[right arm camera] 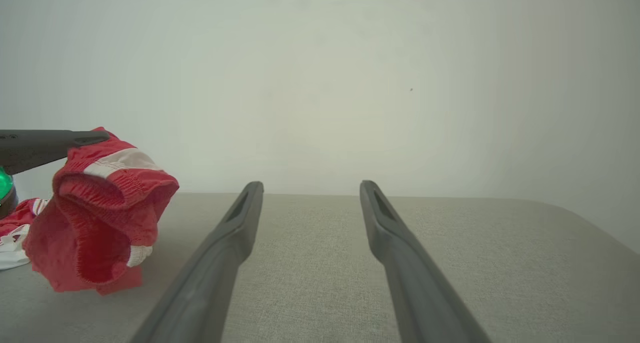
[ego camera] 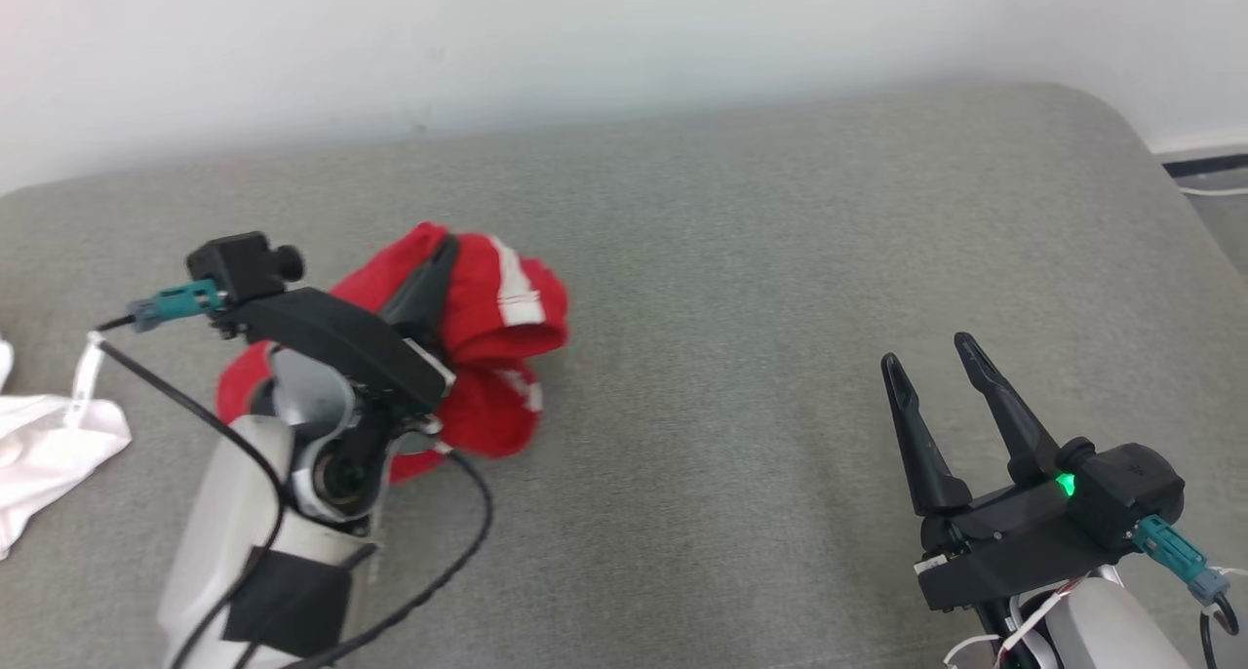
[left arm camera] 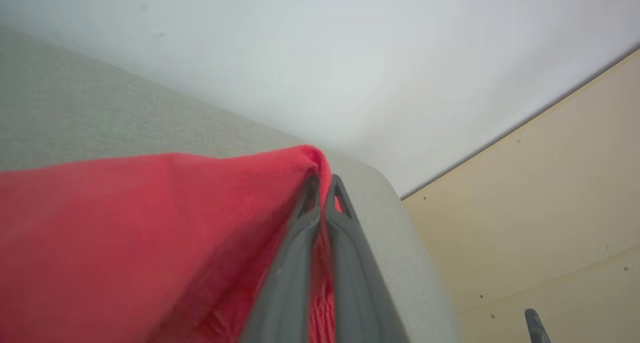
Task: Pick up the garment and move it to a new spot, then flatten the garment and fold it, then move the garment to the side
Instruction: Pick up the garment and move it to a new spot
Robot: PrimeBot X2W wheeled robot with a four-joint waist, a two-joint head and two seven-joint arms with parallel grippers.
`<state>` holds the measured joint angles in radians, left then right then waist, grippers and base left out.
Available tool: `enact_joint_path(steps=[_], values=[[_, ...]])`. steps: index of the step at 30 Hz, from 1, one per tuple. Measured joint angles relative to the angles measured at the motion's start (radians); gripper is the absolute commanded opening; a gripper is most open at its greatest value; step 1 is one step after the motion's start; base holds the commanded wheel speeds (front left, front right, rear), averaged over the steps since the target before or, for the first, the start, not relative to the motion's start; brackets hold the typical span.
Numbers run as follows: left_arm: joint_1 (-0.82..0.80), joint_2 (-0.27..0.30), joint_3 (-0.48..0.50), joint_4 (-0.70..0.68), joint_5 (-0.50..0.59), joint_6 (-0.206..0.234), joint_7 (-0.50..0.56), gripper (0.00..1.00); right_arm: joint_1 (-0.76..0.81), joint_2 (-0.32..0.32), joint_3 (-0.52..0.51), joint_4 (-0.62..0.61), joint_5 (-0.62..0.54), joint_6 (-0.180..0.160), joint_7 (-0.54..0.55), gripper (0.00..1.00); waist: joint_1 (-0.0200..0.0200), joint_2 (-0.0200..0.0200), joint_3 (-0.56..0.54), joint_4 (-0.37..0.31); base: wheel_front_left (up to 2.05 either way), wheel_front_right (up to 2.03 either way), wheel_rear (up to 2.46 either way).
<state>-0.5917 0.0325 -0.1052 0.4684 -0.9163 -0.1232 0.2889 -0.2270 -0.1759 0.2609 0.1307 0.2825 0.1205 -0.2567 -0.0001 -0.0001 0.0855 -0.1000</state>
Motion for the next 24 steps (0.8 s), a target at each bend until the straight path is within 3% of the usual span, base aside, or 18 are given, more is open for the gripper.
enact_joint_path(steps=[3,13,19,24], values=[[0.0,-0.027,-0.017,-0.024,-0.003,0.004,-0.034,0.0,0.0,0.002,0.0,-0.001,0.0,0.0,0.0,1.0,0.0,0.0001,0.006,-0.028,0.0,0.0,0.0],[-0.017,-0.004,-0.131,0.001,0.02,0.046,-0.118,0.0,-0.014,0.009,0.012,-0.018,0.0,0.003,0.0,1.0,0.0001,0.0,0.04,-0.133,0.0,0.0,0.0],[-0.046,0.004,-0.296,0.008,-0.02,0.07,-0.181,0.0,-0.041,0.019,0.026,-0.016,0.0,0.003,0.0,1.0,0.0001,0.0,0.068,-0.202,0.0,0.0,0.0],[-0.09,0.006,-0.338,0.058,-0.023,0.081,-0.221,0.0,-0.051,0.026,0.031,-0.014,0.0,0.003,0.0,1.0,0.0001,0.0,0.092,-0.257,0.0,0.0,0.0]])
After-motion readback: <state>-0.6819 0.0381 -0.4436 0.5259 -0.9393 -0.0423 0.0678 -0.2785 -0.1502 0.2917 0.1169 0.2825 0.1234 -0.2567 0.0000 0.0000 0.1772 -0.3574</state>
